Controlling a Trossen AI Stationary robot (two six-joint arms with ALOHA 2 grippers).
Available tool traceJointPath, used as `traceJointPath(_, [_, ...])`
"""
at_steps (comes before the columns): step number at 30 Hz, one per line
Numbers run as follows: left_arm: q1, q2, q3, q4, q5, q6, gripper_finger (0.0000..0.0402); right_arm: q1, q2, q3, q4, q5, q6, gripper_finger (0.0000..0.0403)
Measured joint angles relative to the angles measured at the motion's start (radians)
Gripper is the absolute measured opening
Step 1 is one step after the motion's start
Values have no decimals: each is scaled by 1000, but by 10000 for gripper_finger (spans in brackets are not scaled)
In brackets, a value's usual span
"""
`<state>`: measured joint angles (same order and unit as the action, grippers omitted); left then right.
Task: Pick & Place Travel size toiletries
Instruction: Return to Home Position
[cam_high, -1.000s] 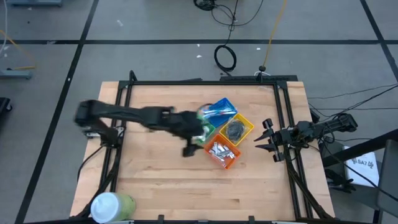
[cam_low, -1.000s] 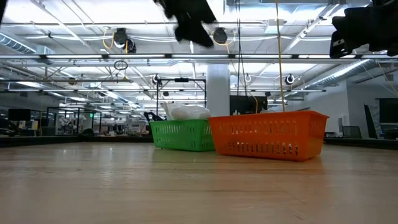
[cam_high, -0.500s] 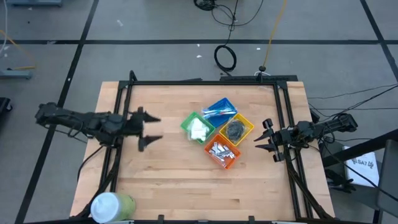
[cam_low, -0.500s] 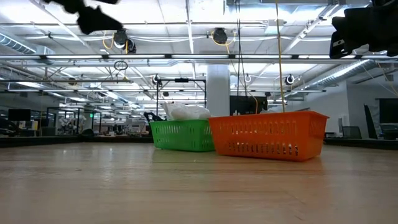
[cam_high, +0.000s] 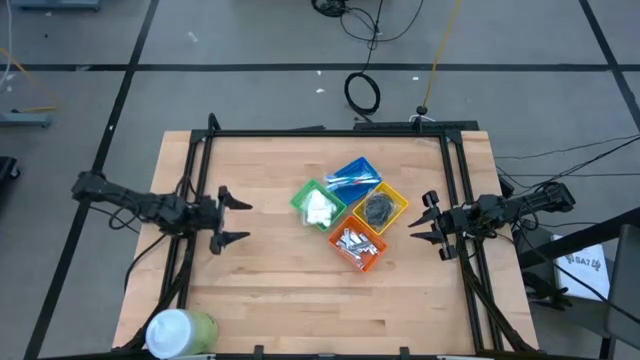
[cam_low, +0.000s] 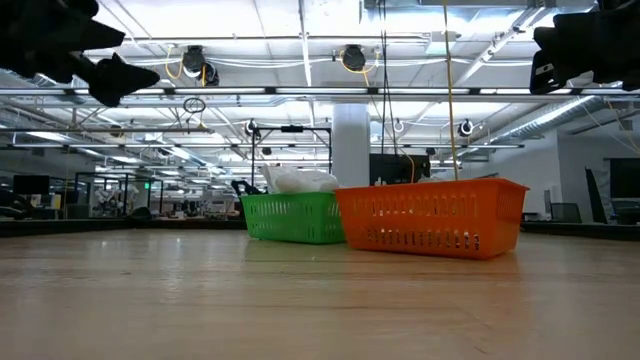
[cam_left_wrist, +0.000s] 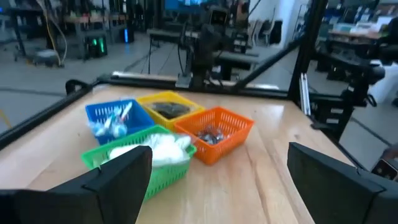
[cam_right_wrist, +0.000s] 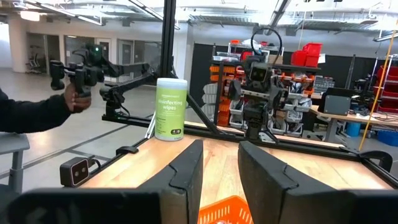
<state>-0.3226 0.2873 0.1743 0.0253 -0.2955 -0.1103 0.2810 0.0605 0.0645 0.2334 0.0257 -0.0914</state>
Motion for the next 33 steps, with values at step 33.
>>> traceJointPath(33, [-2, -201, -158, 33, 2, 131, 361, 0, 0, 0, 1, 0, 0, 91])
